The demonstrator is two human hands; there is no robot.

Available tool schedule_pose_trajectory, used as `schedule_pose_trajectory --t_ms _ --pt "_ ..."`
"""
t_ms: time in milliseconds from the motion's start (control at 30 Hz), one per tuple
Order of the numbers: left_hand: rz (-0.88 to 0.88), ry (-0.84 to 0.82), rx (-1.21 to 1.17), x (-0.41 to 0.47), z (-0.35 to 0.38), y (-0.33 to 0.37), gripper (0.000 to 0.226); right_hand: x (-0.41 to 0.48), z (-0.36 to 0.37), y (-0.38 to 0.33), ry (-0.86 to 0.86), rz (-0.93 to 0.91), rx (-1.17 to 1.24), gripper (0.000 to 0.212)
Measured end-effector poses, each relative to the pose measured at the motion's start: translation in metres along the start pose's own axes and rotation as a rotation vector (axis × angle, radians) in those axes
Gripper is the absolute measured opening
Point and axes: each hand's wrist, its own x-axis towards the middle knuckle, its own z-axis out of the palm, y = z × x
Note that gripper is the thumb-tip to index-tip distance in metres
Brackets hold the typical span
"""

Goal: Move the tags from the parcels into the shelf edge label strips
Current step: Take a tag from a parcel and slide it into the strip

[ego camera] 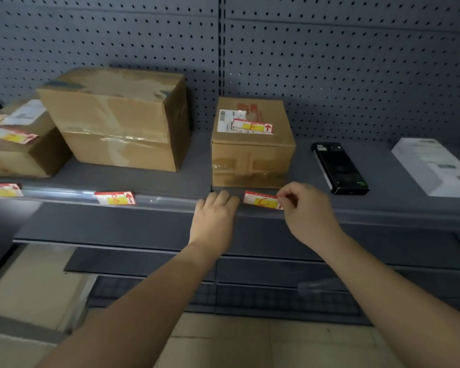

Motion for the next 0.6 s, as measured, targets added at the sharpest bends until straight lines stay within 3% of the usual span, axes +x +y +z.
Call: schedule_pose_trajectory --t_ms 200,600 --pt "0.053 0.192 0.019 0.006 0.020 -0.004 0.037 0.005 0.011 0.013 0.028 0.019 0.048 0.009" --pt "0.114 0.307 -0.024 0.008 0.037 -0.010 0.030 0.010 0.010 0.016 0.024 0.052 0.079 0.011"
